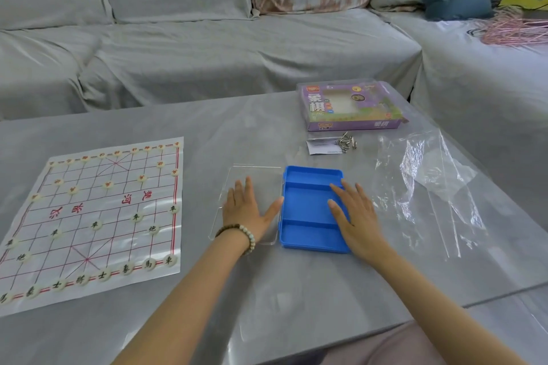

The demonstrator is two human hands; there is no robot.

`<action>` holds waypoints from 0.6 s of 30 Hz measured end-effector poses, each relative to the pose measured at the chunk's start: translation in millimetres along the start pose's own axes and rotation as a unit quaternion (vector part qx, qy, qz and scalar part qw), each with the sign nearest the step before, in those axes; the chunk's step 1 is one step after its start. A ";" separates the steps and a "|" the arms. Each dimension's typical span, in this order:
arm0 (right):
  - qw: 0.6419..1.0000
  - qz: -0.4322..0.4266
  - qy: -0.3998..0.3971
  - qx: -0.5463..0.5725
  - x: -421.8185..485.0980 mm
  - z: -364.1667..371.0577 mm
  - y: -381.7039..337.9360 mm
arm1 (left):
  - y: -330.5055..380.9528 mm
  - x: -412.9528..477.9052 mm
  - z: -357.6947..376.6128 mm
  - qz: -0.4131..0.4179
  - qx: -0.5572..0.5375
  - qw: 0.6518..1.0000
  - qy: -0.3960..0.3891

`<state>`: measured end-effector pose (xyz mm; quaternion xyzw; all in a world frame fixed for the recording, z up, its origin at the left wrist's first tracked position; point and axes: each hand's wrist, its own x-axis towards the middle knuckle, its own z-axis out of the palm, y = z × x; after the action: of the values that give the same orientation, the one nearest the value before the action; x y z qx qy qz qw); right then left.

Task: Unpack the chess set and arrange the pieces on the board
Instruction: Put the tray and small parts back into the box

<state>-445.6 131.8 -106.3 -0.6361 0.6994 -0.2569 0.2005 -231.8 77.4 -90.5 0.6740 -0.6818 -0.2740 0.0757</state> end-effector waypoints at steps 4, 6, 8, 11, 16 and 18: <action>0.977 0.054 0.074 0.195 52.3 -33.4 -7.2 | 37.8 31.8 -11.8 0.026 -0.097 0.995 0.024; 0.952 0.118 0.042 0.279 89.1 -45.2 -5.4 | 63.8 54.4 -11.4 0.056 -0.183 0.981 0.016; 0.946 0.141 0.017 0.290 120.9 -49.7 -1.6 | 86.7 74.4 -10.1 0.075 -0.211 0.975 0.001; 0.941 0.157 -0.015 0.300 153.1 -48.4 0.8 | 110.1 97.4 -8.7 0.047 -0.256 0.964 -0.046; 0.940 0.127 -0.055 0.313 163.2 -41.9 -1.8 | 121.1 110.1 -12.5 0.010 -0.278 0.959 -0.054; 0.938 0.108 -0.052 0.324 154.4 -41.7 -4.6 | 116.1 110.5 -16.1 0.004 -0.288 0.957 -0.041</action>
<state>-484.4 -17.4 -63.5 -0.4697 0.6312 -0.4130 0.4587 -334.9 -39.9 -51.1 0.6089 -0.5790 -0.4864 0.2396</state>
